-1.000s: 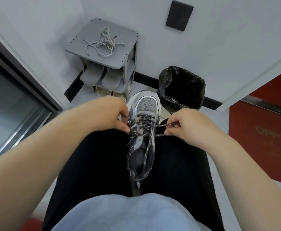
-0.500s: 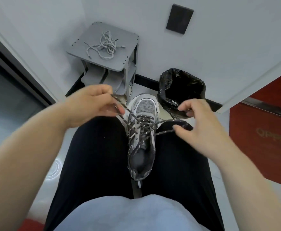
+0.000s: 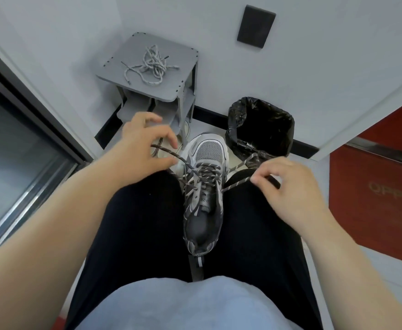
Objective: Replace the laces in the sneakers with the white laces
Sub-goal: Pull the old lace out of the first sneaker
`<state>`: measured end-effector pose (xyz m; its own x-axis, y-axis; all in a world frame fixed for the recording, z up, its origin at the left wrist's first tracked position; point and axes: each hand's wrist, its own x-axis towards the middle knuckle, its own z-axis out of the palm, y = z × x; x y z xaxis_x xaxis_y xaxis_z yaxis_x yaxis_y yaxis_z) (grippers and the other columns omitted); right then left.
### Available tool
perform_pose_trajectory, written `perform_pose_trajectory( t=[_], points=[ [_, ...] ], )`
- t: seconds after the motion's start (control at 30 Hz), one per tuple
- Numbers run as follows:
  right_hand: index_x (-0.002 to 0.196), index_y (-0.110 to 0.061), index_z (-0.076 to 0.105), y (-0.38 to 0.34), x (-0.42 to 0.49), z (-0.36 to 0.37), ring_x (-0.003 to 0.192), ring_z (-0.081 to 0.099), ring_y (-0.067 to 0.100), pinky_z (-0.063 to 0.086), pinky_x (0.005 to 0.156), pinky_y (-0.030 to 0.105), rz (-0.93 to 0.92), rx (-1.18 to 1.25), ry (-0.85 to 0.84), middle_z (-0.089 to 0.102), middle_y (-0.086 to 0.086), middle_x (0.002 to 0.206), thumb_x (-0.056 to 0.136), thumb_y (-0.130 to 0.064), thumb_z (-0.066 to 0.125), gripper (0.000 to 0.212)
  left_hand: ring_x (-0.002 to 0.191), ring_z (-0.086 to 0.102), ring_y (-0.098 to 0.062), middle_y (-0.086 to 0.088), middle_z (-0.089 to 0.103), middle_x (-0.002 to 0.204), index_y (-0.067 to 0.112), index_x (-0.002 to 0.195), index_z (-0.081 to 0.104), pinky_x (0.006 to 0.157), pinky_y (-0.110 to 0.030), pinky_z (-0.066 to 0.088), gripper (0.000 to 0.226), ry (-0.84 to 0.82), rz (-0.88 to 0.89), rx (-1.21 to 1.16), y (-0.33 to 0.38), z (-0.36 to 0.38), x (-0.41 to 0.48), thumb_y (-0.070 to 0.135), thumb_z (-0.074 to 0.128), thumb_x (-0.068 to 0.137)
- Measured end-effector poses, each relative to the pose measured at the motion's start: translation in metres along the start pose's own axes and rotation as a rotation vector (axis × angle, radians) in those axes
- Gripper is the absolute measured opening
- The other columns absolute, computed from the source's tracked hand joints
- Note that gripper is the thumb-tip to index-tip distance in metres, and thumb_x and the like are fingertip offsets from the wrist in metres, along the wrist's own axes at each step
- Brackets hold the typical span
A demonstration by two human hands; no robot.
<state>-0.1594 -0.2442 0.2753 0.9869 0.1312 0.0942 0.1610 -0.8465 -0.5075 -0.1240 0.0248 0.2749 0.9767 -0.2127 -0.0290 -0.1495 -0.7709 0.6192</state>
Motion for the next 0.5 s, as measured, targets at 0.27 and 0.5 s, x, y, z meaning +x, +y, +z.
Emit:
perform_pose_trajectory(
  t=[0.27, 0.5],
  points=[
    [0.102, -0.033, 0.067, -0.024, -0.004, 0.023, 0.104, 0.049, 0.009, 0.0, 0.11, 0.024, -0.156, -0.176, -0.196, 0.066, -0.014, 0.096, 0.087, -0.044, 0.055, 0.022, 0.111, 0.04, -0.015, 0.019, 0.058, 0.102, 0.033, 0.094, 0.061, 0.087, -0.03, 0.014, 0.012, -0.036, 0.29, 0.375, 0.025, 0.04, -0.021, 0.04, 0.059, 0.084],
    [0.089, -0.026, 0.073, -0.023, 0.001, 0.032, 0.081, 0.05, 0.012, 0.034, 0.091, 0.029, -0.062, -0.04, -0.218, 0.054, -0.016, 0.075, 0.087, -0.029, 0.062, 0.012, 0.115, 0.039, -0.01, 0.016, 0.059, 0.107, 0.034, 0.106, 0.062, 0.095, -0.028, 0.013, 0.02, -0.147, 0.157, 0.426, 0.023, 0.048, -0.012, 0.035, 0.048, 0.093]
  ],
)
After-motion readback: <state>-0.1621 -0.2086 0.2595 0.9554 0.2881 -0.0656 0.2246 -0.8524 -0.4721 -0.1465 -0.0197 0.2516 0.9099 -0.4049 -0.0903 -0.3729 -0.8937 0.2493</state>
